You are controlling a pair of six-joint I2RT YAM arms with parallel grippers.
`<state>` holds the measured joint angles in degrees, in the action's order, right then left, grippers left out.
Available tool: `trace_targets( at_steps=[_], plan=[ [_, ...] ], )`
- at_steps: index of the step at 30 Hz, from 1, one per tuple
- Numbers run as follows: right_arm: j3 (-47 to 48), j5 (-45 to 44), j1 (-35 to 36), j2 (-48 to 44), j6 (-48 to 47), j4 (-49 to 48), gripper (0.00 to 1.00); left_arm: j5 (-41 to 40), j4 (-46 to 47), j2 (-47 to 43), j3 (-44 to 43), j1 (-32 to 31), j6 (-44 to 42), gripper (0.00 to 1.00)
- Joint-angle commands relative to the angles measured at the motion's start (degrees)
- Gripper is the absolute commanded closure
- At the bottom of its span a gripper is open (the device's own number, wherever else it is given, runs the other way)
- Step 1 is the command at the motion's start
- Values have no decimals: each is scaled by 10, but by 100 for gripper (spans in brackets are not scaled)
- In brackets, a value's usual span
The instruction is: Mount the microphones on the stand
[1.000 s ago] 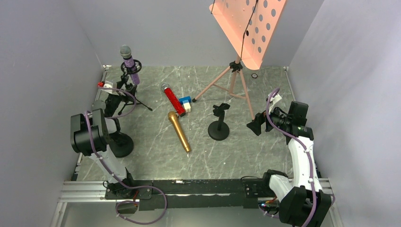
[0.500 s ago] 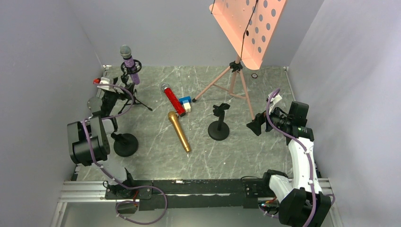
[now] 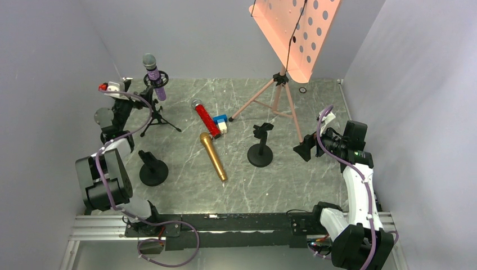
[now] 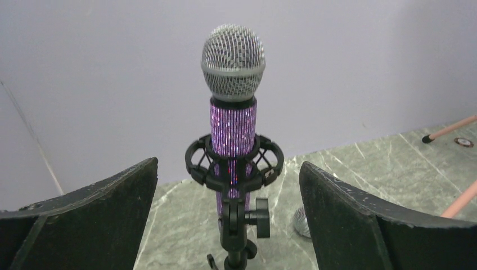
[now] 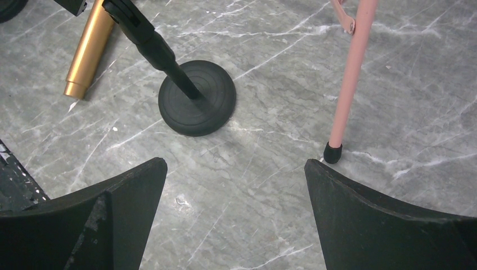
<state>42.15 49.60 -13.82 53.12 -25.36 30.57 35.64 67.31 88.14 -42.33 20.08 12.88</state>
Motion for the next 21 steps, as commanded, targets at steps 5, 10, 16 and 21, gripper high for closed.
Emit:
trace_targets(
  at_steps=[5,10,16,21],
  plan=[
    [14,17,2,-15,-14,-1,0,-61,-227,-85,-89,-2,80,1],
    [6,26,2,-19,-22,-8,0,-126,-442,-195,-108,-56,42,1],
    [-22,97,7,-36,-97,3,0,-114,-597,-327,-80,-127,-31,1],
    [-32,149,9,-34,-156,34,0,-54,-714,-389,-69,-128,26,1]
  ],
)
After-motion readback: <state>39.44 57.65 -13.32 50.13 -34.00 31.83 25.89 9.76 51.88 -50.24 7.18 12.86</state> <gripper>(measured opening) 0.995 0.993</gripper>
